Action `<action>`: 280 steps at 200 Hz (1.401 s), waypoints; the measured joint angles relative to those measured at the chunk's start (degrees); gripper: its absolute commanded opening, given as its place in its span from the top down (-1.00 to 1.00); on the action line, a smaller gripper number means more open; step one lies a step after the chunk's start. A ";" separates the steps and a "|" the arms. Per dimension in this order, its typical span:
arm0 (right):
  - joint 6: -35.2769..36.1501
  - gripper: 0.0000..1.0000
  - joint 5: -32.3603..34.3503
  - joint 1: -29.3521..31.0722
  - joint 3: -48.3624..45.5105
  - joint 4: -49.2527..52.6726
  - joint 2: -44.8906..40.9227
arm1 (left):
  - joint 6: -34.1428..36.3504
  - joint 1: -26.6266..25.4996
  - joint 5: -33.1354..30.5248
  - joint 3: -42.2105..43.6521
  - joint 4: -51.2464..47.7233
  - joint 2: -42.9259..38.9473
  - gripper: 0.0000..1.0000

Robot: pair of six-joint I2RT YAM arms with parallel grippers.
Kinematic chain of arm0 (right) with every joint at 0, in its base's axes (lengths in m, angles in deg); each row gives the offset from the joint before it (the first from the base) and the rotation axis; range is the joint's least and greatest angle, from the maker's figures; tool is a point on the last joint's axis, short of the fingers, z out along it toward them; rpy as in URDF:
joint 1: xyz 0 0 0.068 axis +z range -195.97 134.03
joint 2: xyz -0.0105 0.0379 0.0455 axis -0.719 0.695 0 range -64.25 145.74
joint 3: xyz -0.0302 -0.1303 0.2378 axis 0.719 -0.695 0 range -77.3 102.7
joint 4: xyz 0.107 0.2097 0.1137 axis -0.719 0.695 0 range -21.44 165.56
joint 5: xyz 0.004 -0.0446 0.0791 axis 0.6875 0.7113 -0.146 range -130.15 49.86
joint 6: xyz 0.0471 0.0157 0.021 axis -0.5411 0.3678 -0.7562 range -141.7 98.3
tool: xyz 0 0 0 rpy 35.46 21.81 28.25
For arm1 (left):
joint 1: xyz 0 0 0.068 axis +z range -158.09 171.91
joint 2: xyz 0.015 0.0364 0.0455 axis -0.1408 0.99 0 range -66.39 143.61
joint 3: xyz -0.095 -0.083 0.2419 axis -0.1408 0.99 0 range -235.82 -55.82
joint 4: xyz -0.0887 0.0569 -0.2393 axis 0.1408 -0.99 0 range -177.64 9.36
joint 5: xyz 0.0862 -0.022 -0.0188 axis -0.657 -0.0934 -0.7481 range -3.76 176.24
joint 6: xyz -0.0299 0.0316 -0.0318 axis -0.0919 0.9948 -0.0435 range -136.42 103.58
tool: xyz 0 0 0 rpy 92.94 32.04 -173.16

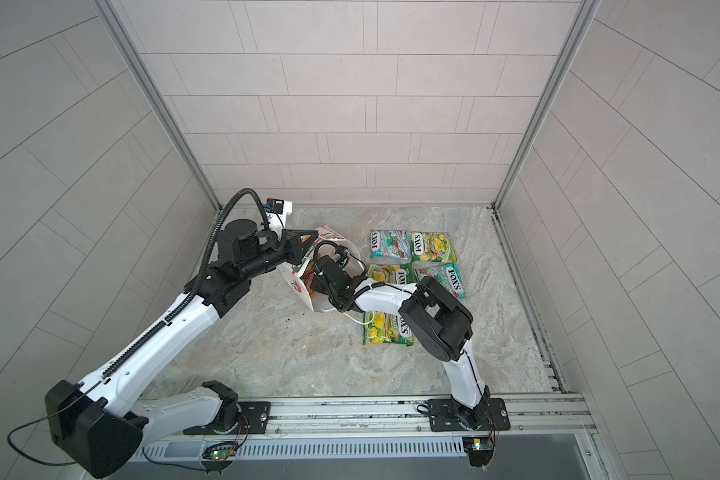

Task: Take the snacks out of the paper bag
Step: 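Close the right gripper on the orange Fruits packet inside the bag, then lift the orange Fruits packet out of the bag with the right gripper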

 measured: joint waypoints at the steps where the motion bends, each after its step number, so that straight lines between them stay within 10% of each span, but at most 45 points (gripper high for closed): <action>1: 0.07 1.00 -0.02 0.00 -0.02 0.00 -0.11 | 0.02 0.00 -0.02 0.00 0.00 0.00 1.00; 280: 24.98 1.00 -7.67 0.00 -4.13 18.75 -33.09 | 2.01 -0.26 -7.21 0.00 -1.95 -0.11 1.00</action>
